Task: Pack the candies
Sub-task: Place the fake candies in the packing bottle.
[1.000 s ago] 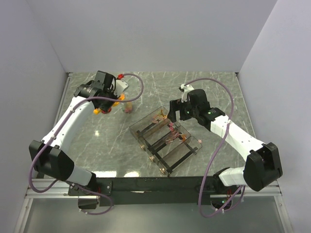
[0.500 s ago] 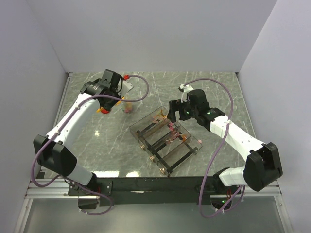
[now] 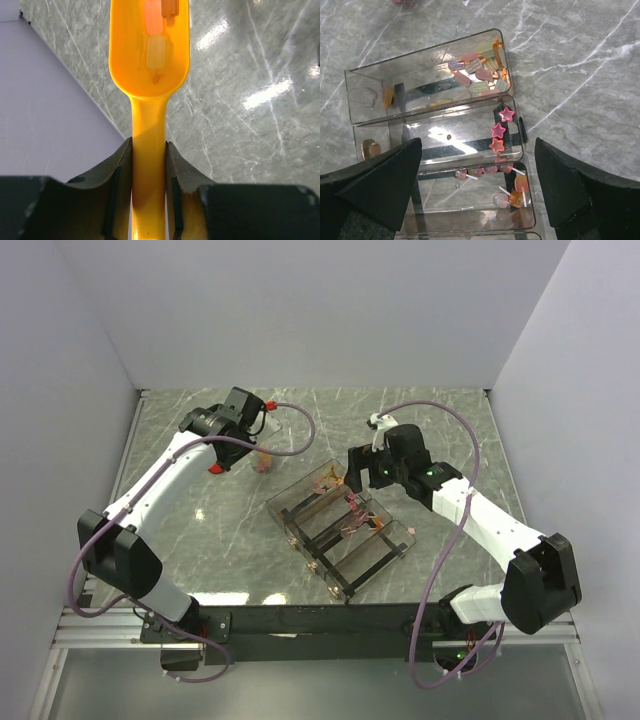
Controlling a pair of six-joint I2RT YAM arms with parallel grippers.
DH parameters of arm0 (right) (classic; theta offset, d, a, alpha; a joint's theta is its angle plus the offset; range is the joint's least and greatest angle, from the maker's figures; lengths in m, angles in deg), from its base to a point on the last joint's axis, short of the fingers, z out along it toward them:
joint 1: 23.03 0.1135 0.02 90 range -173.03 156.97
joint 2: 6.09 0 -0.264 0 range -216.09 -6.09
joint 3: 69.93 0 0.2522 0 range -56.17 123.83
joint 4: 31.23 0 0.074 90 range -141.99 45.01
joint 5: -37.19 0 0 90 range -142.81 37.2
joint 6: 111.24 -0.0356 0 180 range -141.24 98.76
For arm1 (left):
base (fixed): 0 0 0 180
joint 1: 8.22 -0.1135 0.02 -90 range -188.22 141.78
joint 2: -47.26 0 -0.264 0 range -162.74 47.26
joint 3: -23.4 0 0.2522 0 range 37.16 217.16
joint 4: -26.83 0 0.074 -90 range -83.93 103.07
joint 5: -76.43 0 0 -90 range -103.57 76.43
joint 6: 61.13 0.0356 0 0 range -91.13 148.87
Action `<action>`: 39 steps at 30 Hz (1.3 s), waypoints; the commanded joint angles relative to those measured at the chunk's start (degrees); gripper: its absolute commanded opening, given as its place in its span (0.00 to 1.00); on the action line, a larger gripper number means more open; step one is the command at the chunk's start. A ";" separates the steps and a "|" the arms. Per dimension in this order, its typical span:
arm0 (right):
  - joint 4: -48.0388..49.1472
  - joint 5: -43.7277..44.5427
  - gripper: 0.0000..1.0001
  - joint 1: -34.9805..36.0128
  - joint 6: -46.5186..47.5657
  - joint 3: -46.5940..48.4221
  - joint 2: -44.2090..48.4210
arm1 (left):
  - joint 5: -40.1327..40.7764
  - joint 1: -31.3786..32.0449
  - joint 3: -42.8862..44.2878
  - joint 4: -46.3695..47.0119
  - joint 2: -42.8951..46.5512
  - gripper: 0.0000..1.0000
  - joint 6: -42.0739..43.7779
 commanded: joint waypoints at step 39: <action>-0.36 1.43 1.00 1.25 1.37 0.55 0.27 | 19.71 9.38 1.77 0.13 -1.71 0.01 6.08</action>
